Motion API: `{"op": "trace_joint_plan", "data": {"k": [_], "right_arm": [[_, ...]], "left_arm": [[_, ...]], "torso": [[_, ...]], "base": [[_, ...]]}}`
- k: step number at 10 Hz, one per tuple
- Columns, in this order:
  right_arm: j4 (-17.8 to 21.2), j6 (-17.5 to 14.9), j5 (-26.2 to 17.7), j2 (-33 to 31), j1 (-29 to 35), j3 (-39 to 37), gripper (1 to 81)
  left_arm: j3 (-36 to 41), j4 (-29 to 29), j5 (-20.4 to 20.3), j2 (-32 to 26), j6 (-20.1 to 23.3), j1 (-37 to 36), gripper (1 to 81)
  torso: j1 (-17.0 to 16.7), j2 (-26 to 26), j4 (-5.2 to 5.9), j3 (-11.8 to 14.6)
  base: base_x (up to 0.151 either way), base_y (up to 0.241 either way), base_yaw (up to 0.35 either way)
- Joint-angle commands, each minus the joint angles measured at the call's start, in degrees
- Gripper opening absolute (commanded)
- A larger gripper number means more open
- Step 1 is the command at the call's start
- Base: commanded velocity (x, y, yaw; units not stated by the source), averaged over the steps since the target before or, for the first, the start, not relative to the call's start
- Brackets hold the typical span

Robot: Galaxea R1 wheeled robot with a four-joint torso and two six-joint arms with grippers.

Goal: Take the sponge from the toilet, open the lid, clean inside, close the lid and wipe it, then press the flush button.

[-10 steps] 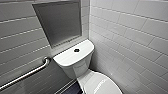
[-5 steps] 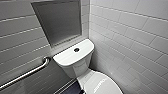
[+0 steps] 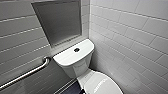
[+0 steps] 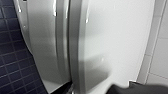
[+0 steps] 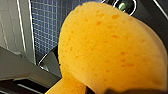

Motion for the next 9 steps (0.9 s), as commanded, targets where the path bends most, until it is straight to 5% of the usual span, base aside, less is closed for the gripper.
{"op": "trace_joint_plan", "data": {"k": [1,9], "right_arm": [[-1.5,0.0,-2.9,-2.0,0.2,1.2,1.0],[-1.3,0.4,-2.9,-1.3,1.4,-0.1,1.0]], "left_arm": [[-4.1,-0.2,1.6,4.9,0.3,-4.7,81.1],[3.1,-3.4,2.6,2.7,-0.2,-5.5,81.1]], "torso": [[0.0,0.0,0.00,0.0],[0.0,0.0,0.02,0.0]], "base": [[0.000,0.000,0.000],[0.000,0.000,0.000]]}}
